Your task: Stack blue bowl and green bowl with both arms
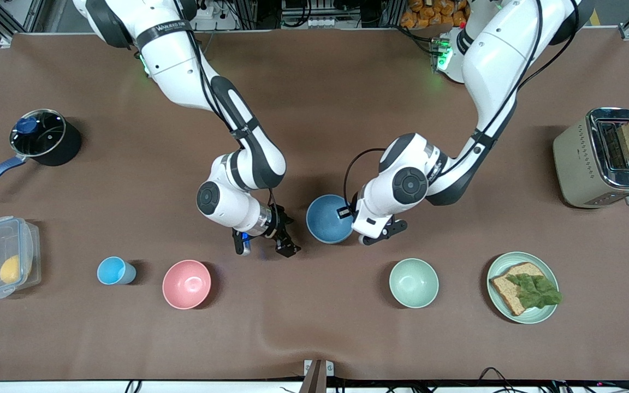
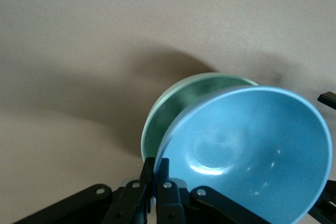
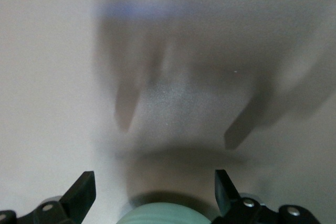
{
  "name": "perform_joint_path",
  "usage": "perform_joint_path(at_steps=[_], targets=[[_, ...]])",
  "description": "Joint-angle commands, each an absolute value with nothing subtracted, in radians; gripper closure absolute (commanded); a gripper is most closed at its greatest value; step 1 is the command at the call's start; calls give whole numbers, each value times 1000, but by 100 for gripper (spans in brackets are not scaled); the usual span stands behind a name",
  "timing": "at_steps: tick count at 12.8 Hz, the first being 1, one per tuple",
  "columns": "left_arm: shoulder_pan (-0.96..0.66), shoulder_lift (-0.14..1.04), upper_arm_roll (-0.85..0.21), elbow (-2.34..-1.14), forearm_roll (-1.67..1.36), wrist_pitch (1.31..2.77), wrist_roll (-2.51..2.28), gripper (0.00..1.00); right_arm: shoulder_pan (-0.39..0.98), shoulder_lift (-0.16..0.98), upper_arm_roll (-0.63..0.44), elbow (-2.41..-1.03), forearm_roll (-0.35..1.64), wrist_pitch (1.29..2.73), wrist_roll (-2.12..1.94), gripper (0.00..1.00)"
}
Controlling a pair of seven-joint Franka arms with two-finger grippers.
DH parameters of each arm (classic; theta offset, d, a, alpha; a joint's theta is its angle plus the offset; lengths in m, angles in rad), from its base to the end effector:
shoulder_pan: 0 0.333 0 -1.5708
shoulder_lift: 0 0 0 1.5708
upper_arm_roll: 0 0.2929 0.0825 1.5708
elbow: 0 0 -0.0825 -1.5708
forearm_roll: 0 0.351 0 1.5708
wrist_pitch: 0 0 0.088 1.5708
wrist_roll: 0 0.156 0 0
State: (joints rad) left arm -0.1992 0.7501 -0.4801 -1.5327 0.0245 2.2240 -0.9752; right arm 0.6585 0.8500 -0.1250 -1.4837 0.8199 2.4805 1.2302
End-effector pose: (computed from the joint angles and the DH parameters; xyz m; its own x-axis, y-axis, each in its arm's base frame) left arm 0.5432 -0.3896 0.2088 0.9026 0.3558 -0.2424 0.4006 -0.9002 0.1705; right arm 0.5874 0.3836 0.1477 0.3100 -0.8479 -0.4300 -0.9500 -0.2580 -0.1761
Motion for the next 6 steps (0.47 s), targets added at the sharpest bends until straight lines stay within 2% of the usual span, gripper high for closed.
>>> perform_joint_path(at_steps=[1,6], targets=[[-209,765,-471,-1517,21,2241,-991,100,661,873,-118,-1462,841,2490,1235,0],[-207,779,-469,-1517,61,2241,-988,100,663,873,-110,-1462,841,2494,1242,0]])
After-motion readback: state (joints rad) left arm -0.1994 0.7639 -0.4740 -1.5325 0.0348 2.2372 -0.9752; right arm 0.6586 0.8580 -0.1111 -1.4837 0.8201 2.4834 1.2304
